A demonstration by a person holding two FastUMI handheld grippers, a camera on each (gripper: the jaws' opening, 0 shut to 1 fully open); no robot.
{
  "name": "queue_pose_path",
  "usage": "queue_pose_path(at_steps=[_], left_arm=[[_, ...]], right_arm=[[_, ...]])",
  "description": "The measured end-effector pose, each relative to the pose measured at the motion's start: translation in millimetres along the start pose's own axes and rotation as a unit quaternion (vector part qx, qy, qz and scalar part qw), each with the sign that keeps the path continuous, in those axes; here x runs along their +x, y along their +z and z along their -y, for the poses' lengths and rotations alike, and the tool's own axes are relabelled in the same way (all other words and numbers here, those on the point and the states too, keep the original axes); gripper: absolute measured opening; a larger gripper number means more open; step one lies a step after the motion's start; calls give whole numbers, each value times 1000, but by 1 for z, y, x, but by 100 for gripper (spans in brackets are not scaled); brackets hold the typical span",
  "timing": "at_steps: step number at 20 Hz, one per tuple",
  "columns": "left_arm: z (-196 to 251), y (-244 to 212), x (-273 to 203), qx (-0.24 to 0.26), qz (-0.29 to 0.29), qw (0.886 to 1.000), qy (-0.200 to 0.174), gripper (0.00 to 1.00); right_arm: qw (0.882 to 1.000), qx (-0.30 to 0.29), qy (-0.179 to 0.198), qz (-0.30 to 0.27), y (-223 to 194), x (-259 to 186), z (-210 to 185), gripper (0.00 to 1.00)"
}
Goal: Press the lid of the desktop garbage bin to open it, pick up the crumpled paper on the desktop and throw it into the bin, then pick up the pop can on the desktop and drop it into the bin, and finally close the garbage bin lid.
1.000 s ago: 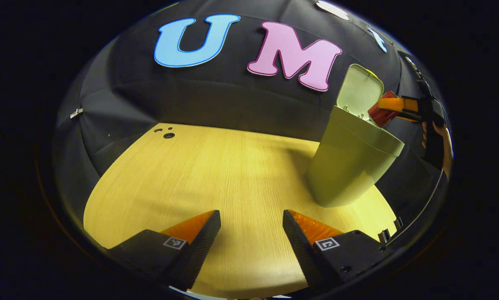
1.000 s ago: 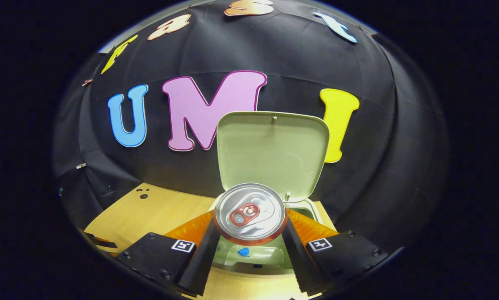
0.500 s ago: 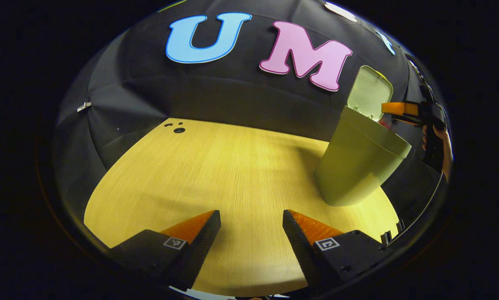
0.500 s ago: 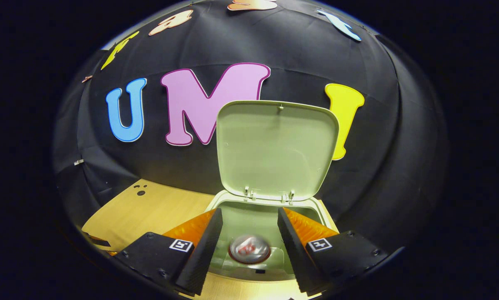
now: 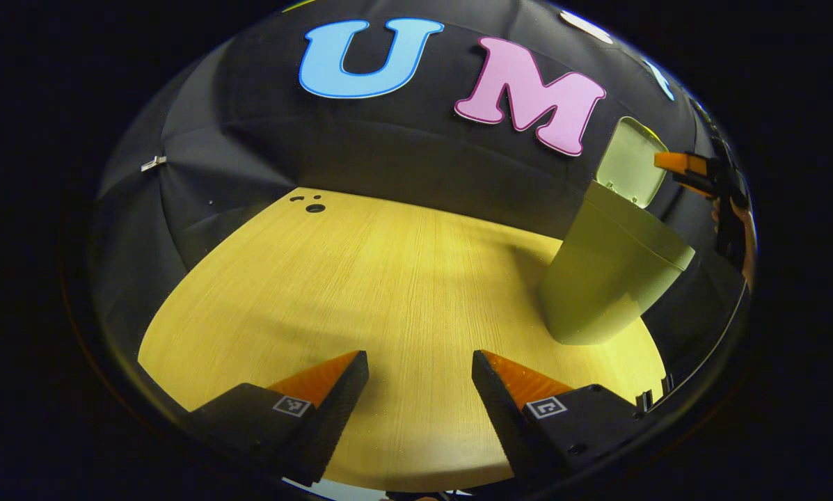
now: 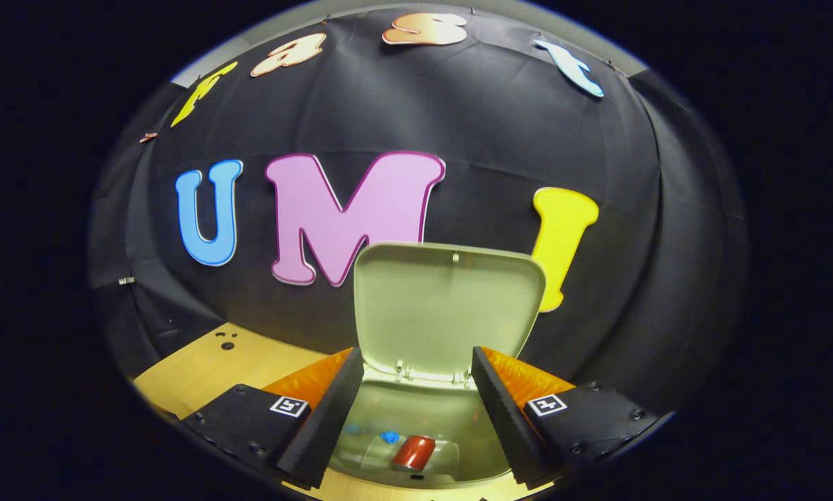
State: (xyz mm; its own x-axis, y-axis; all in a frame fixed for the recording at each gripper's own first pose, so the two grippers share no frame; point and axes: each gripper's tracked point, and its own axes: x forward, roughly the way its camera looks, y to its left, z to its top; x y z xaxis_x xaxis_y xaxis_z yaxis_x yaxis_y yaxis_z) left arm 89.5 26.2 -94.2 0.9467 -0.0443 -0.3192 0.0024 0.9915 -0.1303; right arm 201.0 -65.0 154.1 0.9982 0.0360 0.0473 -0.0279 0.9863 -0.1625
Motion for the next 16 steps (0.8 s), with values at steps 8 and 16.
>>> queue_pose_path(at_steps=[8,16], left_arm=[[5,-9,3,-5,-7,1000,-8,96],[-8,-9,-4,-15,2,1000,6,96]], right_arm=[[998,0,-8,69,90,16,9,97],[995,13,-57,81,110,51,33,98]])
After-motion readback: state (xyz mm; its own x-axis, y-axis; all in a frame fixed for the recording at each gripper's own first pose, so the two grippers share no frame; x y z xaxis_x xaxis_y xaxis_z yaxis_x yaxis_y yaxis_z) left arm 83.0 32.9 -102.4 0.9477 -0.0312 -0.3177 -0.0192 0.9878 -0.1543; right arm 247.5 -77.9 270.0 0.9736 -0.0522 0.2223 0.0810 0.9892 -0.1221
